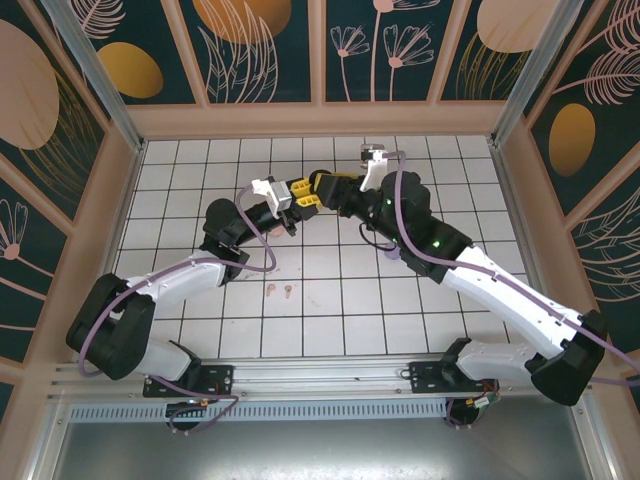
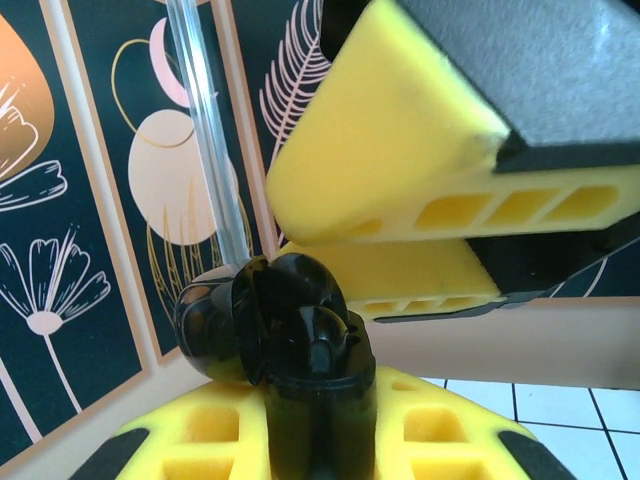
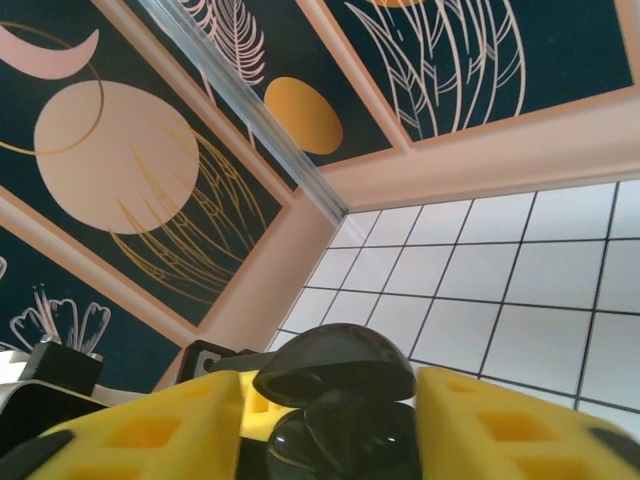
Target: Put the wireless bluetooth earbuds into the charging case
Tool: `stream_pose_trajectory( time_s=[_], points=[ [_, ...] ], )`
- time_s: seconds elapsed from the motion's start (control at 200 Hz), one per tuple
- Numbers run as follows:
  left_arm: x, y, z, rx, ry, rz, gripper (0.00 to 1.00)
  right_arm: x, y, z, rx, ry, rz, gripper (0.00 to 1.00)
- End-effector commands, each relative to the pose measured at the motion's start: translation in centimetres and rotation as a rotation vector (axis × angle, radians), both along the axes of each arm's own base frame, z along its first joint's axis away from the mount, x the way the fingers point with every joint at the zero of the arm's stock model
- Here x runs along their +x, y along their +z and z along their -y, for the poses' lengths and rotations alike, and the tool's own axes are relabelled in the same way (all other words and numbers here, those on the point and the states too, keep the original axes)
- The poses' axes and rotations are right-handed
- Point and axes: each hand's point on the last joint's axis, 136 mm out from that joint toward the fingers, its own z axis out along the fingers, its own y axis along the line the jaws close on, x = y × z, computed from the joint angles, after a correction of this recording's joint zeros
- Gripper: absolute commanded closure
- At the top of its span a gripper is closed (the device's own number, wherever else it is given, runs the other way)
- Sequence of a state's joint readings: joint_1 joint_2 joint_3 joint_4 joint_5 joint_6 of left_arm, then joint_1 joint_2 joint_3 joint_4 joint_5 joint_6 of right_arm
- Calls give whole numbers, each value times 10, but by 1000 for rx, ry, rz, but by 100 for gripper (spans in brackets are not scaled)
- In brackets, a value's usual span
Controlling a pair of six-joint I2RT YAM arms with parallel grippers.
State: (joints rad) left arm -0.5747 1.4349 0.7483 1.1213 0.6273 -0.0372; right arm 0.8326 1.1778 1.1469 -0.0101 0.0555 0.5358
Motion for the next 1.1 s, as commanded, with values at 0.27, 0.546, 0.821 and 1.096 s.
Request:
stream_pose_trajectory(
  time_s=[0.27,0.546,0.821,1.096],
  points=[
    [-2,6,-1,-30,-5,11,100,-11,61,39,14,-85,78,35],
    [-5,-10,5,24,-45,-31,100,33,33,35,-146,-83,-63,66],
    [-7,-21,8,63,-67,-53,100,66,3,7,-237,29,-188,86],
    [-2,-22,10,70,-59,-61,100,41,-43,-12,-300,178,-321,95]
  ],
)
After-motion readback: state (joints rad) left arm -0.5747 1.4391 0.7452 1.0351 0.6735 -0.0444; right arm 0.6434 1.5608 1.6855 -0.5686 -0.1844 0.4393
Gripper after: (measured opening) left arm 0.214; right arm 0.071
